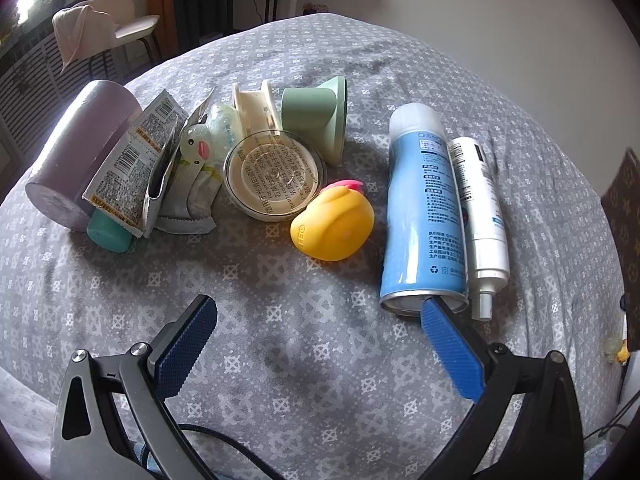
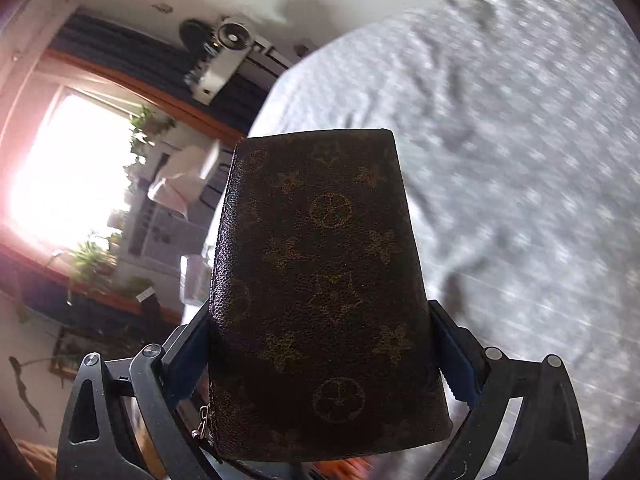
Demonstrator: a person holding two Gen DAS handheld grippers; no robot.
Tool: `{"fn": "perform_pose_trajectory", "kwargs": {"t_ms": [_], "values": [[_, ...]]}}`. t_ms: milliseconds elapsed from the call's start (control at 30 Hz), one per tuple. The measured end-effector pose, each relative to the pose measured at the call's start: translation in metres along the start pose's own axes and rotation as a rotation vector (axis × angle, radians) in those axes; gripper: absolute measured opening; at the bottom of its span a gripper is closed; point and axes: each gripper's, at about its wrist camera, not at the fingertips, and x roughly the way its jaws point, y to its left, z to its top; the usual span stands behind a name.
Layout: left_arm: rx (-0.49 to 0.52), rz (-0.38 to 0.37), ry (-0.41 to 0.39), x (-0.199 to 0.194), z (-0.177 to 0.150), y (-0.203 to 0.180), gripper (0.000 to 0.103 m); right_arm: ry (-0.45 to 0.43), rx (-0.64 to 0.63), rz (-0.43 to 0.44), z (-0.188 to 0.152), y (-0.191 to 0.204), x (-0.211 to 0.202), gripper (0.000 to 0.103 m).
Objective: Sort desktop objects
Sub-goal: 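Grasp the brown monogram wallet with the right tool, carry it beside the sprays, then grasp the clear glittery ball with the right tool, release it by the wallet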
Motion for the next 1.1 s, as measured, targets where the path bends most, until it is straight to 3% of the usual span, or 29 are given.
{"fn": "perform_pose_trajectory", "kwargs": {"t_ms": [267, 333, 433, 567, 700, 767, 900, 1000, 1100], "values": [[-0.019, -0.038, -0.018, -0.004, -0.001, 0.008, 0.103, 0.047, -0.053, -0.031, 0.053, 0.081, 0.127, 0.097], [-0.023, -0.044, -0.018, -0.004, -0.001, 0.01, 0.103, 0.049, -0.109, -0.102, 0.055, 0.097, 0.156, 0.099], [-0.027, -0.05, -0.017, -0.004, -0.001, 0.012, 0.103, 0.037, -0.259, -0.29, 0.048, 0.118, 0.19, 0.099], [-0.024, -0.049, -0.019, -0.004, -0.001, 0.011, 0.103, -0.006, -0.411, -0.446, 0.029, 0.123, 0.189, 0.1], [-0.018, -0.043, -0.027, -0.006, -0.001, 0.01, 0.103, -0.018, -0.441, -0.477, 0.011, 0.097, 0.135, 0.1], [-0.031, -0.046, -0.038, -0.008, 0.0, 0.012, 0.103, -0.087, -0.431, -0.5, -0.004, 0.073, 0.082, 0.1], [-0.044, -0.042, -0.029, -0.006, 0.0, 0.013, 0.103, -0.219, -0.4, -0.656, -0.022, 0.015, -0.017, 0.103], [-0.034, -0.029, -0.035, -0.007, 0.0, 0.01, 0.103, -0.231, -0.265, -0.797, -0.033, -0.04, -0.077, 0.103], [-0.021, -0.012, -0.042, -0.008, 0.0, 0.007, 0.103, -0.19, -0.183, -0.875, -0.051, -0.089, -0.107, 0.103]]}}
